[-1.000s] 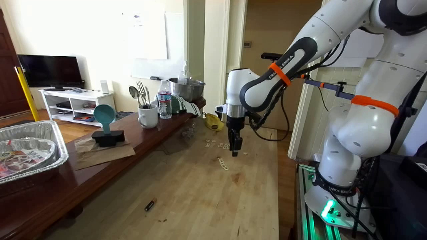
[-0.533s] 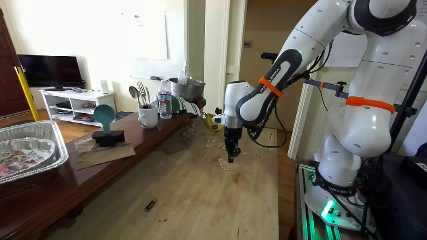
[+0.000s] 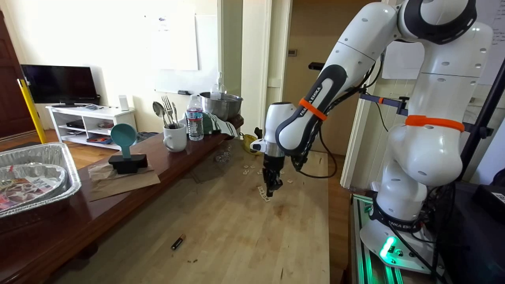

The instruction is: Replace the letter M with P in the pile of letters spelling MUSHY

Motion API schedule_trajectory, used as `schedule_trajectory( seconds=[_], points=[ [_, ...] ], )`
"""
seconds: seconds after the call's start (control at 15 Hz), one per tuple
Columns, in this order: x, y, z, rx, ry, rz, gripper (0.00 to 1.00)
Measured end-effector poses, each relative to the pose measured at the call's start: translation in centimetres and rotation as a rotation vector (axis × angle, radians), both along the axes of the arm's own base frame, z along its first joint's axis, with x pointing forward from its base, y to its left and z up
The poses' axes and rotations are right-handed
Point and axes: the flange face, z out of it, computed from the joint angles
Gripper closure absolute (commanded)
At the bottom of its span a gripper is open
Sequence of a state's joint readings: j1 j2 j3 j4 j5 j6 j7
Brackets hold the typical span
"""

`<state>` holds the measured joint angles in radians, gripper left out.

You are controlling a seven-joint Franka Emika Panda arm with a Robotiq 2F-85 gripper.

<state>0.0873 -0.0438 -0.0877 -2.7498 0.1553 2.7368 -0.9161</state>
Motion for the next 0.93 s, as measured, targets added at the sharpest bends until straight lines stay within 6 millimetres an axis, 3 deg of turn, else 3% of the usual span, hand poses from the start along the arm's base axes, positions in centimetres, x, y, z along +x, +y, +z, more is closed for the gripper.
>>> schedule_trajectory(
  seconds=[0.6,0.93],
  points=[
    [-0.1,0.2,-1.9,0.010,0.008,-0.009,1.00],
    [-0.1,0.1,-1.9,0.012,0.007,-0.014,1.00]
  ],
)
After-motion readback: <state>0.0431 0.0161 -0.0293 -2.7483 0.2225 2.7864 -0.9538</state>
